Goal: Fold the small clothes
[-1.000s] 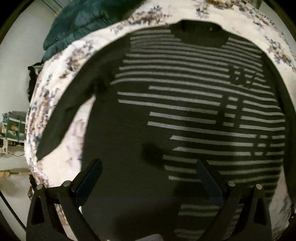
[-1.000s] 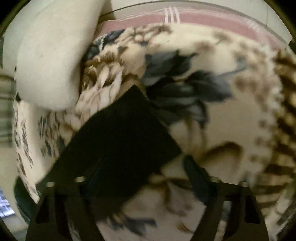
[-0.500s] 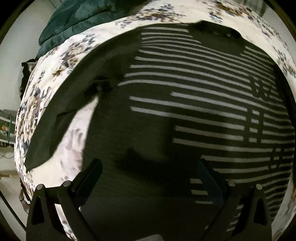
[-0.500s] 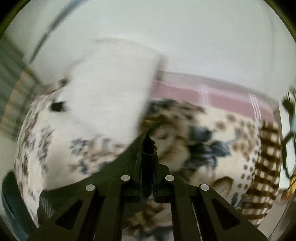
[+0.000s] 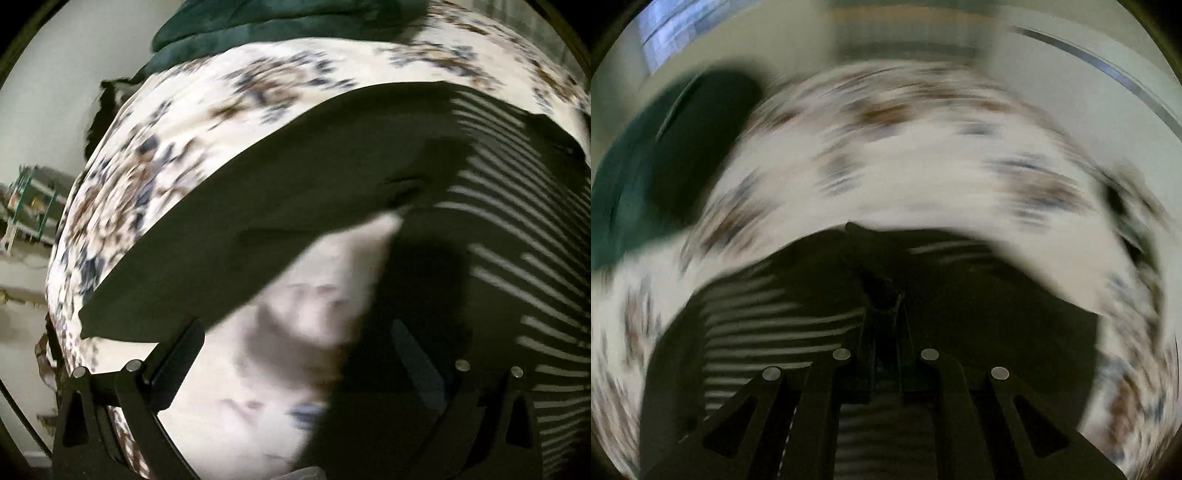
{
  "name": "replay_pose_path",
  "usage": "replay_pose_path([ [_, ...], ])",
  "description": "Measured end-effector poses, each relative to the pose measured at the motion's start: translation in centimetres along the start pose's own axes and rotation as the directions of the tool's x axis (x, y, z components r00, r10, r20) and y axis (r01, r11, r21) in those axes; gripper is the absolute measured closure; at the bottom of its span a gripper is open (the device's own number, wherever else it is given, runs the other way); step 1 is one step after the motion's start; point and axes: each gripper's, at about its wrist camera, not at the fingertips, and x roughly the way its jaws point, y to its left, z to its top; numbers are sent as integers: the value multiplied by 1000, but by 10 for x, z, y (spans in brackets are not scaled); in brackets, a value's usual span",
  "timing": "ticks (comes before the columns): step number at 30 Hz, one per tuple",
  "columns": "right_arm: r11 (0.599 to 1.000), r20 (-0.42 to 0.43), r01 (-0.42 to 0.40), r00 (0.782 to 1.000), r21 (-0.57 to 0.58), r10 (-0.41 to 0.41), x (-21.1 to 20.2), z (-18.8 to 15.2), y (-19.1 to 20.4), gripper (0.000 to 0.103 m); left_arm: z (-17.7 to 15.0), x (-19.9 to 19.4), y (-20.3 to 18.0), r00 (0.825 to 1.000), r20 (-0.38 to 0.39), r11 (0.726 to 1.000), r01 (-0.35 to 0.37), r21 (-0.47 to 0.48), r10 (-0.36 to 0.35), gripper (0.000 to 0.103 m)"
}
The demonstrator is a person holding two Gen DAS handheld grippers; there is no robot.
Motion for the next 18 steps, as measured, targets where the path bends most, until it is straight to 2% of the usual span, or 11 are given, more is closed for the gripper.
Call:
replay_pose_path([
  [3, 979, -40, -7, 999, -205, -2, 34, -20, 109, 96, -5, 13, 26, 1000, -23, 999, -17, -32, 16, 0],
  [6, 956, -62, -18, 998, -292, 0, 45, -44, 170, 96, -7, 23, 45, 999, -37, 998, -23, -56, 21, 0],
  [10, 950, -89, -4, 996, -312, -25, 55, -59, 192, 95, -7, 30, 64, 999, -38, 997, -22, -77, 20, 0],
  [12, 952, -136, -38, 991, -304, -4, 59, -54, 184, 94, -5, 31, 74, 999, -37, 995, -12, -95, 8, 0],
  [13, 958, -164, -83, 986, -275, 38, 57, -52, 175, 92, -5, 29, 80, 999, -34, 994, -6, -108, 3, 0],
  [14, 965, -219, -160, 969, -208, 113, 52, -48, 159, 79, -5, 26, 89, 1000, -29, 992, 3, -128, -7, 0],
  [15, 966, -249, -209, 954, -152, 167, 46, -46, 144, 57, -5, 23, 97, 1000, -24, 989, 12, -146, -16, 0],
  [16, 964, -267, -247, 940, -95, 215, 39, -46, 129, 45, -7, 19, 107, 999, -22, 986, 21, -166, -25, 0],
  [17, 960, -263, -279, 928, -24, 263, 25, -47, 102, 35, -9, 15, 122, 999, -28, 979, 35, -200, -42, 0],
  [18, 959, -258, -282, 927, 0, 272, 15, -50, 88, 34, -12, 12, 134, 997, -36, 972, 51, -231, -61, 0],
])
